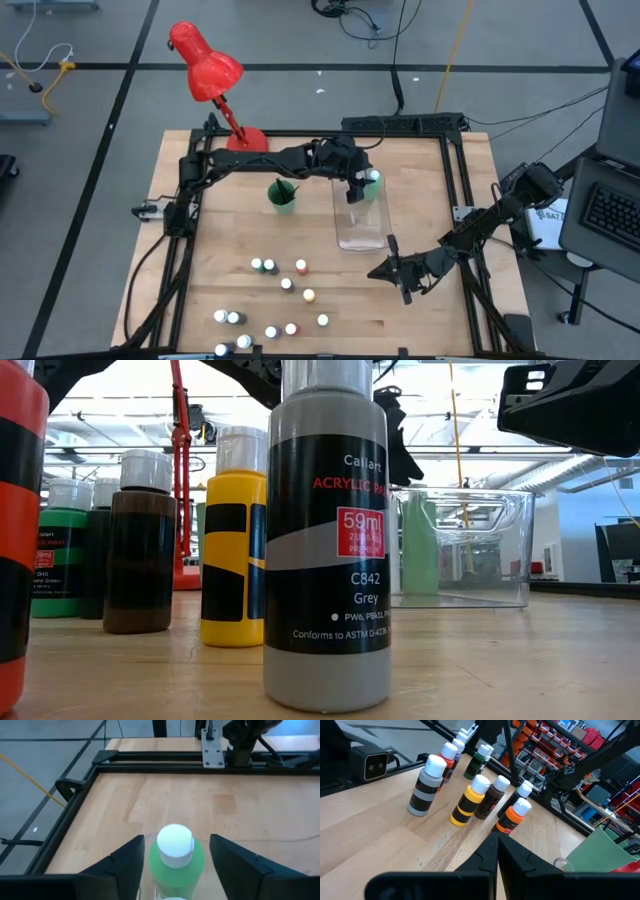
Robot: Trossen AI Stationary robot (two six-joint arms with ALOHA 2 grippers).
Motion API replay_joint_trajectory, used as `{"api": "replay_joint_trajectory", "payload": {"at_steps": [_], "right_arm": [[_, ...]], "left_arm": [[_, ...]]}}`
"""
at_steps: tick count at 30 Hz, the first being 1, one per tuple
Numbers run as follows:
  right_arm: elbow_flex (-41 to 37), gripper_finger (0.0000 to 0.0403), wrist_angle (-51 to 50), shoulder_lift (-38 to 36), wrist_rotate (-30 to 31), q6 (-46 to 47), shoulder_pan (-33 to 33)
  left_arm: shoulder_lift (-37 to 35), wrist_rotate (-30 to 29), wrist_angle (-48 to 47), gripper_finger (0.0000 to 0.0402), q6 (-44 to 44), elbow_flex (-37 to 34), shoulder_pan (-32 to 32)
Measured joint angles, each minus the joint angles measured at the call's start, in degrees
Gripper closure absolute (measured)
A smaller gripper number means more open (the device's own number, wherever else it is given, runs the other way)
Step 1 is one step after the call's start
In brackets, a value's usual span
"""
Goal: Pick & Place Paint Supplies
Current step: Put the small orange paint bottle into the transparent bin
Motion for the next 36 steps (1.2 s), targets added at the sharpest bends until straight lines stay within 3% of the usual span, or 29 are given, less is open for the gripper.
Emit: {"api": "replay_joint_trajectory", "payload": {"at_steps": [7,14,20,25,31,36], "right_arm": [[0.00,0.0399,-0.09,0.00,0.00,-0.60,0.00],[0.02,0.0399,-0.58,0.00,0.00,-0.85,0.00],[0.02,0.0399,-0.24,0.00,0.07,0.26,-0.02],[0.02,0.0399,1.06,0.00,0.12,2.65,-0.04],[0.02,0.0399,1.67,0.00,0.17,4.72,-0.04],[0.02,0.0399,1.36,0.00,0.20,5.01,-0.04]], "left_arm": [[-4.58,0.54,-5.09,0.0158,1.04,0.00,-0.73],[-20.78,0.57,-28.59,0.0182,-1.57,0.00,-3.57],[-32.55,-0.06,-50.58,0.0226,-9.24,0.00,-8.06],[-37.07,-11.63,-63.31,0.0285,-16.41,-0.07,-15.15],[-38.16,-17.96,-69.74,0.0384,-23.71,-0.07,-25.10],[-37.28,-17.95,-67.37,0.0386,-26.35,-0.07,-32.22]]}}
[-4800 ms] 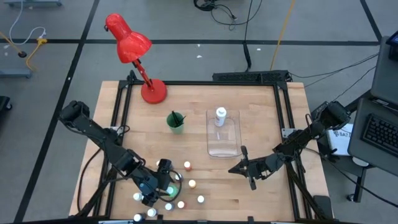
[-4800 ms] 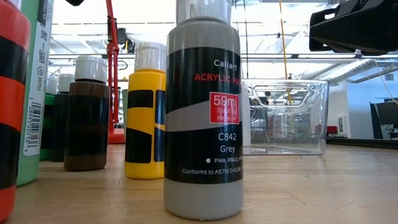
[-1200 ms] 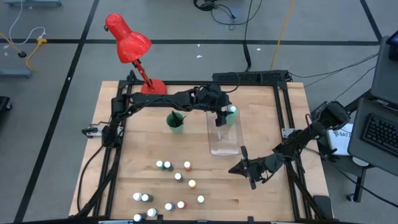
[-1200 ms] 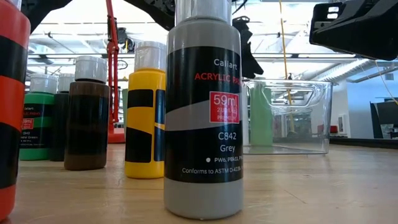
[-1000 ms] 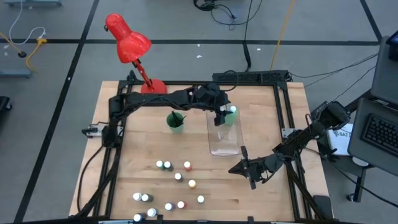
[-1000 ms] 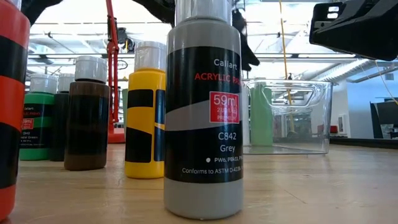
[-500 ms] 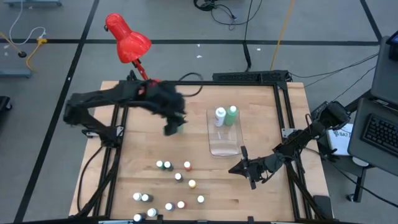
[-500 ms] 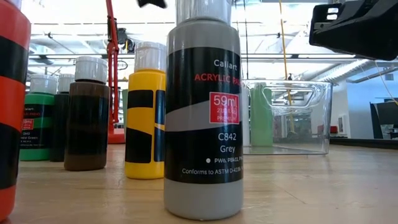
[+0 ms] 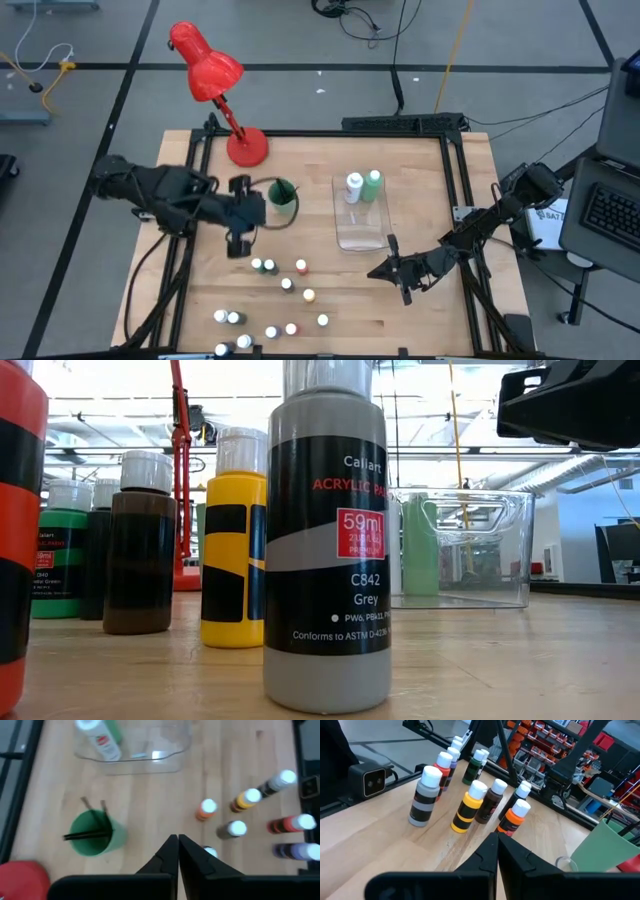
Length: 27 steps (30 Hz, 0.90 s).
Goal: Pick & Place Paint Supplies
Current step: Put the small orange paint bottle into the transparent bin
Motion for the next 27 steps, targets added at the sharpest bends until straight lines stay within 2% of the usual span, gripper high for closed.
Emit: {"api": "replay_joint_trajectory", "payload": {"at_steps": [6,10,15,17,21,24,27], "right_arm": [[0.00,0.0399,0.00,0.00,0.00,1.92,0.00],[0.00,0.0399,0.00,0.00,0.00,1.92,0.00],[0.00,0.0399,-0.02,0.00,0.01,1.35,-0.02],[0.00,0.0399,-0.02,0.00,0.00,1.28,-0.09],[0.00,0.0399,-0.02,0.00,0.02,1.28,-0.09],[0.00,0.0399,-0.04,0.00,0.02,1.88,-0.09],[0.01,0.0399,-0.32,0.00,0.00,3.02,-0.09]], "left_arm": [[3.64,-2.80,0.97,0.0381,-1.78,0.00,-4.06],[7.86,-2.40,0.94,0.0381,-0.25,-0.02,-4.63],[14.17,3.59,1.02,0.0380,10.30,-0.04,-4.61],[16.94,3.59,2.52,0.0380,14.35,-0.04,-4.61],[21.30,5.07,8.36,0.0379,15.71,-0.07,-3.09],[23.84,9.62,11.36,0.0377,18.19,-0.07,-1.81],[25.21,12.74,12.69,0.0356,19.75,-0.09,-1.11]]}}
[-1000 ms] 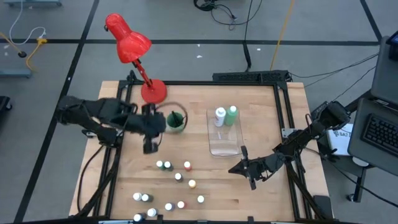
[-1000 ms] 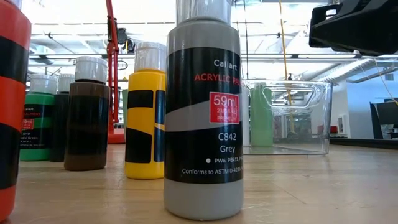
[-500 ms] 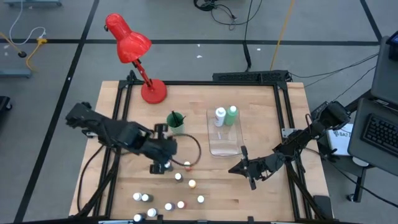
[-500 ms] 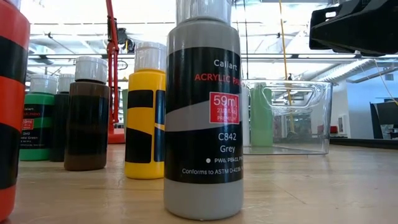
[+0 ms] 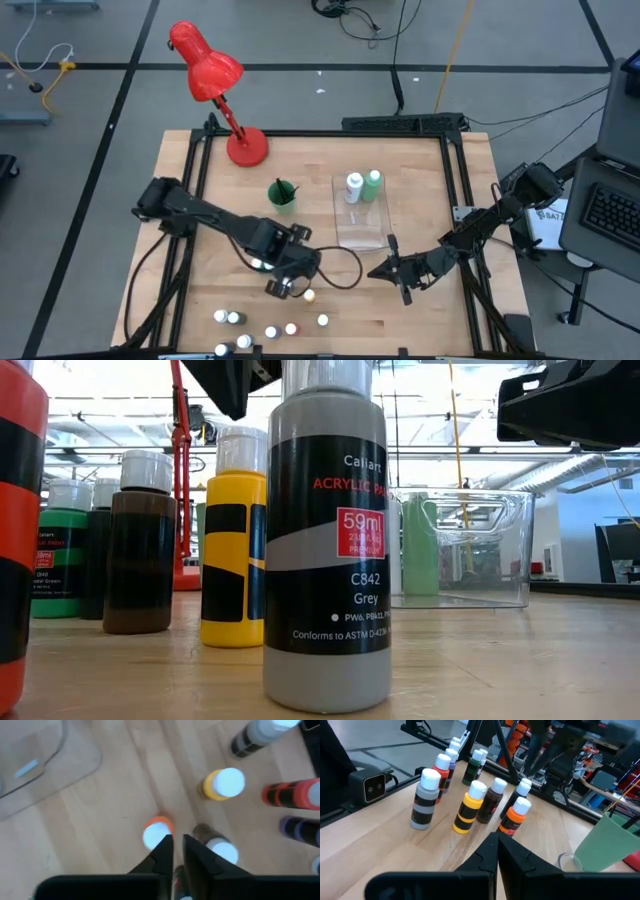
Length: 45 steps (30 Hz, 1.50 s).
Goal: Pick & Place Paint Supplies
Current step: Put the small orange paint bottle into the transparent bin
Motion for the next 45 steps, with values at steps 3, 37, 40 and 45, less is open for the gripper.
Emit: {"api": "replay_joint_trajectory", "payload": {"at_steps": [3,37,40,45], "right_arm": [[0.03,0.0399,-1.36,0.00,0.00,0.87,0.00],[0.03,0.0399,-1.43,0.00,0.02,1.11,0.00],[0.03,0.0399,-1.43,0.00,0.01,1.06,0.00],[0.03,0.0399,-1.41,0.00,0.02,1.15,0.00]], "left_arm": [[0.87,1.42,1.22,0.0313,0.03,0.00,0.62],[1.97,0.29,9.72,0.0108,9.01,-10.85,3.69],[1.97,1.29,9.53,0.0108,9.08,-11.82,4.24],[1.97,1.47,10.42,0.0108,9.01,-12.02,4.33]]}}
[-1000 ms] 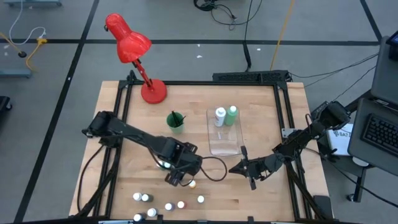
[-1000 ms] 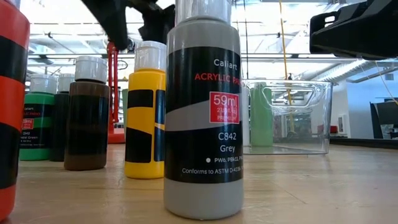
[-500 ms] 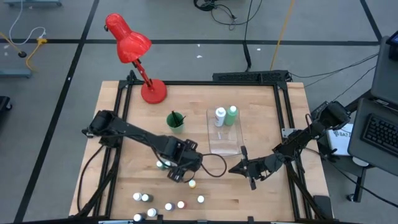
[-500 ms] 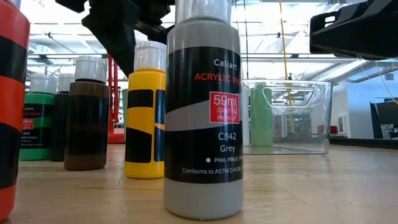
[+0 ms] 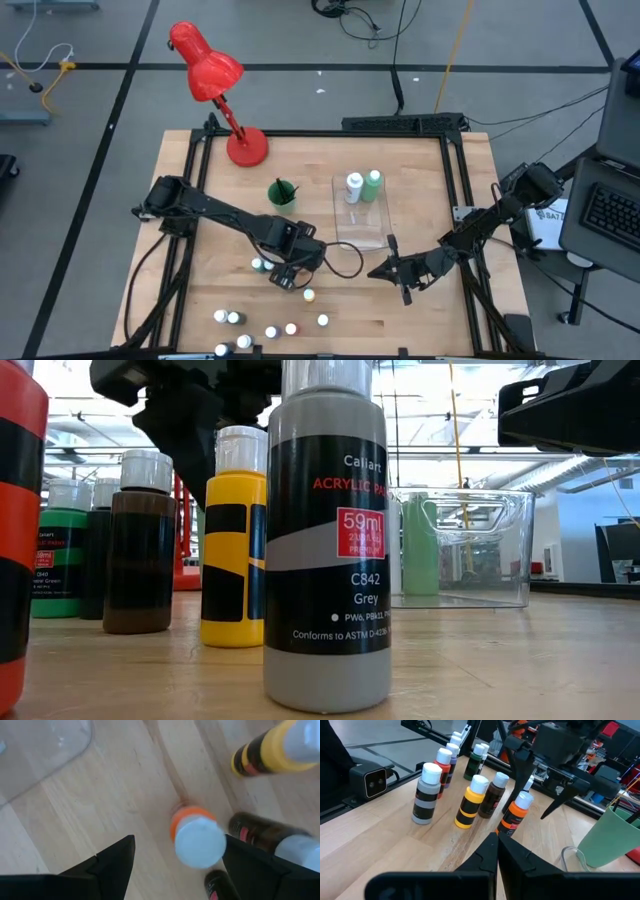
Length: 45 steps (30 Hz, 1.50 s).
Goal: Pick & Place Paint Supplies
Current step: Put the small orange paint bottle into the transparent bin
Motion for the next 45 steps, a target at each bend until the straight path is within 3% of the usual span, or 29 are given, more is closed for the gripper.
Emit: {"api": "replay_joint_trajectory", "payload": {"at_steps": [16,27,35,45], "right_arm": [[0.00,0.0399,-0.04,0.00,-0.02,-0.09,0.00],[-0.02,0.0399,-0.04,0.00,-0.01,-0.11,0.00],[-0.02,0.0399,-0.04,0.00,0.00,-0.33,0.00],[-0.07,0.0399,0.15,0.00,0.00,-0.35,-0.02]], "left_arm": [[0.00,1.30,0.80,0.0120,0.93,0.00,-0.75],[-0.11,1.87,0.81,0.0303,-1.77,0.00,-1.14],[-0.80,2.49,-0.73,0.0303,-1.52,0.26,-0.44],[-6.01,-0.49,-6.33,0.0303,-0.46,12.84,1.90]]}}
